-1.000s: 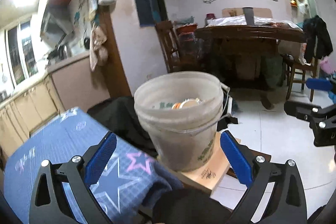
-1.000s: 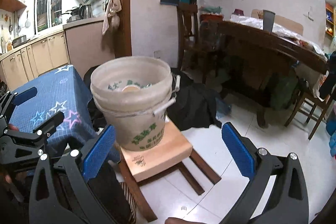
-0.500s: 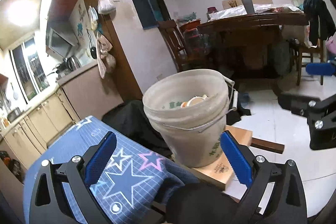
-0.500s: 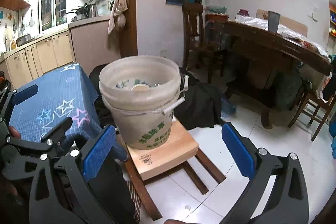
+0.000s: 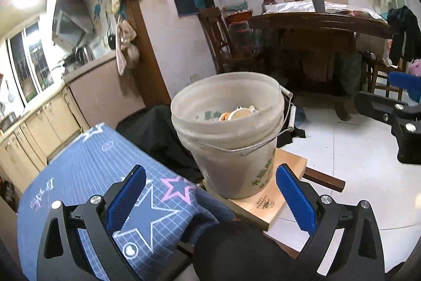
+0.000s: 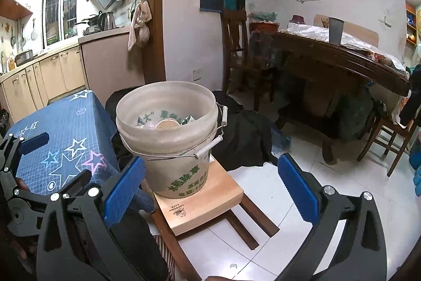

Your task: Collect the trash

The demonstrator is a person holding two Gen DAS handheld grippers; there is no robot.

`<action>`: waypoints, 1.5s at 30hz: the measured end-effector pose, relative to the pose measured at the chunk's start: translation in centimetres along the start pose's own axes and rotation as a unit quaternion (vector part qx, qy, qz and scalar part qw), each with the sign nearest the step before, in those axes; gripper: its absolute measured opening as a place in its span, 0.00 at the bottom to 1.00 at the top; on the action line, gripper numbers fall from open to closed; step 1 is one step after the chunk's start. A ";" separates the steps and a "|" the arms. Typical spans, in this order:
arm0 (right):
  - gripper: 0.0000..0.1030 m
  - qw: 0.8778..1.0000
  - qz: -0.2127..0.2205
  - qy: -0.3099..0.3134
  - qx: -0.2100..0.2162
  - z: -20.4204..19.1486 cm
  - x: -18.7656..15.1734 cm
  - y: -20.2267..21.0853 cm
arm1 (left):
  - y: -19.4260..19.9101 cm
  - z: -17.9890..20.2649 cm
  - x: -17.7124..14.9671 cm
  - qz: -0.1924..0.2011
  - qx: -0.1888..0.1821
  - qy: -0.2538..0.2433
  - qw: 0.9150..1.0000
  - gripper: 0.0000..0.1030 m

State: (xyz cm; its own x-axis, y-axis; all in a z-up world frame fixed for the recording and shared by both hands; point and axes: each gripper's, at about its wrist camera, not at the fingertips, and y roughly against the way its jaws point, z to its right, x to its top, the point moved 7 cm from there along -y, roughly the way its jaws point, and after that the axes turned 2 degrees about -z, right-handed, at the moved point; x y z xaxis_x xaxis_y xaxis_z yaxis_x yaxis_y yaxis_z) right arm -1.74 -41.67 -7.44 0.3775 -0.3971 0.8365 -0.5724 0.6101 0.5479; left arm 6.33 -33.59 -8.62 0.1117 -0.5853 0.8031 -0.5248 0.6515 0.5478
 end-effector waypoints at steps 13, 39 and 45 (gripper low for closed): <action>0.95 1.000 -0.020 0.002 -0.004 0.1 -0.6 -1.0 | -0.2 -0.7 -0.5 -0.019 -0.014 0.030 0.999 0.96; 0.95 1.000 -0.012 0.003 -0.004 -0.2 -0.7 -0.4 | 1.6 -1.3 0.3 0.018 0.024 0.058 0.998 0.96; 0.95 1.000 -0.015 0.001 -0.007 0.2 -0.8 -0.8 | 2.4 -1.1 0.5 0.027 0.030 0.059 0.997 0.96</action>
State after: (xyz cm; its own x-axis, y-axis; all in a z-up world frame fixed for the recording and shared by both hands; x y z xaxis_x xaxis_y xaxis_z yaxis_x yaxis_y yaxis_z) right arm -1.72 -42.00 -8.51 0.3962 -0.4137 0.8197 -0.5498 0.6081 0.5727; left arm 6.08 -31.83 -6.65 0.1782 -0.4869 0.8551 -0.5821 0.6484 0.4906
